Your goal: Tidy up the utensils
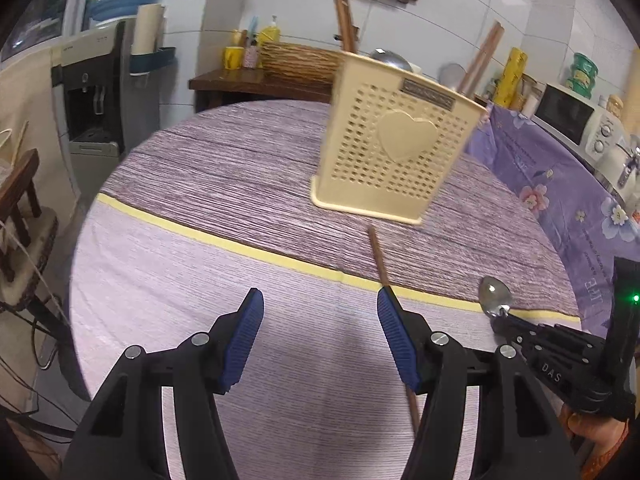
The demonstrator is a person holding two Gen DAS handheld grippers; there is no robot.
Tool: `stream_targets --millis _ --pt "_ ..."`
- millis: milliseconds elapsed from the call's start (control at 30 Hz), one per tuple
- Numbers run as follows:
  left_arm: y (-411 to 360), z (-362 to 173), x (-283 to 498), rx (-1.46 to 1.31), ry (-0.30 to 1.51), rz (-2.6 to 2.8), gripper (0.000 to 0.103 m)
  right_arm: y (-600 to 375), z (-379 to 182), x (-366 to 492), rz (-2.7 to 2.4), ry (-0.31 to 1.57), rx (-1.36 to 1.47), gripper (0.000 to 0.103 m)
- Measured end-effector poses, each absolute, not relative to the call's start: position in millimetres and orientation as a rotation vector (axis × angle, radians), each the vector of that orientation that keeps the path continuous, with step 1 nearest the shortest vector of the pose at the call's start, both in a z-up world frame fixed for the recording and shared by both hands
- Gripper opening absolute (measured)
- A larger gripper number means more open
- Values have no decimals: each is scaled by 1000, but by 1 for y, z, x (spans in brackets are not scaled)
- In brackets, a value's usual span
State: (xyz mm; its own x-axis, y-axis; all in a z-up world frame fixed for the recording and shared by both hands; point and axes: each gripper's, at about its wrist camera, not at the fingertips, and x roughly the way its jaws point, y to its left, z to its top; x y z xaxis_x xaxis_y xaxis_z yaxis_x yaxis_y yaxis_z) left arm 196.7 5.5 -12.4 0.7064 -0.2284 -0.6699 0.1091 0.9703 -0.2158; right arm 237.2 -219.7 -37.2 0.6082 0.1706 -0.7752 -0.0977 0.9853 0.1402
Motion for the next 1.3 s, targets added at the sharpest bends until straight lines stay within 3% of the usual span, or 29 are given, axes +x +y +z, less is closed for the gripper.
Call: stream_targets --millis 200,267,300,333,400,567,900,1300 --pt "-28 -24 210 -82 834 -254 59 -219 -37 239 145 910 110 9" --pt "-35 -28 217 -66 858 -261 59 -219 -36 239 142 913 108 14" --pt "-38 -30 221 -58 870 -265 58 -220 -36 238 136 912 108 25" --pt "-41 -32 225 -55 882 -269 57 -220 -35 238 121 911 107 46" --pt "-46 -36 231 -56 898 -282 50 -222 -34 236 97 893 102 58" --pt "-55 -39 250 -14 902 -258 41 -227 -37 238 85 901 110 57" --pt "-65 -38 282 32 919 -219 11 -209 -35 250 53 916 -13 58" --pt "-61 -37 285 5 928 -221 9 -208 -36 274 47 982 -47 54"
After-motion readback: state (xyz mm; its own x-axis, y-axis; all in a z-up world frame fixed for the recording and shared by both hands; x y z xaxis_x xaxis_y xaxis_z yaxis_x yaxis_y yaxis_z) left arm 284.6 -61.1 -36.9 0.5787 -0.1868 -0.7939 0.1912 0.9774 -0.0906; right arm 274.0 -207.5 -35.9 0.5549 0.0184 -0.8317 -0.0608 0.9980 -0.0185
